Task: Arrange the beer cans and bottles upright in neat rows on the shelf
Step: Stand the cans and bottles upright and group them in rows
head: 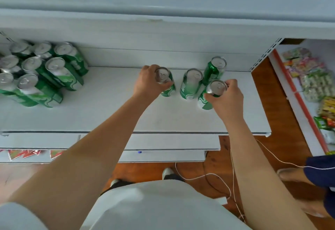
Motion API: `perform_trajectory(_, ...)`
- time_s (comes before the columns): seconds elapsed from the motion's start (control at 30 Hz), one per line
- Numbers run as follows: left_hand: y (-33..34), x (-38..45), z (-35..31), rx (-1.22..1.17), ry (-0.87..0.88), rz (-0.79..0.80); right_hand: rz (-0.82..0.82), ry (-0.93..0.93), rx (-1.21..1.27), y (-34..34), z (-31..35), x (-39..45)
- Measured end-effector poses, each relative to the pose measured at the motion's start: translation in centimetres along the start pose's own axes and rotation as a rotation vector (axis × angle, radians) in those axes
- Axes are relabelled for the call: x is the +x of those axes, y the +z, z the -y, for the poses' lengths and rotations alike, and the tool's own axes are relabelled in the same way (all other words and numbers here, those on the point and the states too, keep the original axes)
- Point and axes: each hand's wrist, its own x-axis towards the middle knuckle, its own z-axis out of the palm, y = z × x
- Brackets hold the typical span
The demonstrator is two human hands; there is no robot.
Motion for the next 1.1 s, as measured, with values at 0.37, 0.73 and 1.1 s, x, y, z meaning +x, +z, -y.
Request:
perform_trajectory(0.37, -14.3, -9.9, 10.9, -0.051, -0.023, -0.286, 0.255, -0.268, 0.092, 7.6, 13.7, -8.0)
perform_trajectory(0.73, -24.8, -14.2, 20.8, 0.007, -0.04, -0.375, 0.467, -0.596, 0.022, 23.2, 28.8, -12.9)
perform_trajectory(1.1, -27.4, -12.0, 21.4, -0.057, 0.18, -0.291, 0.213, -0.464, 0.116, 21.7, 30.4, -14.9)
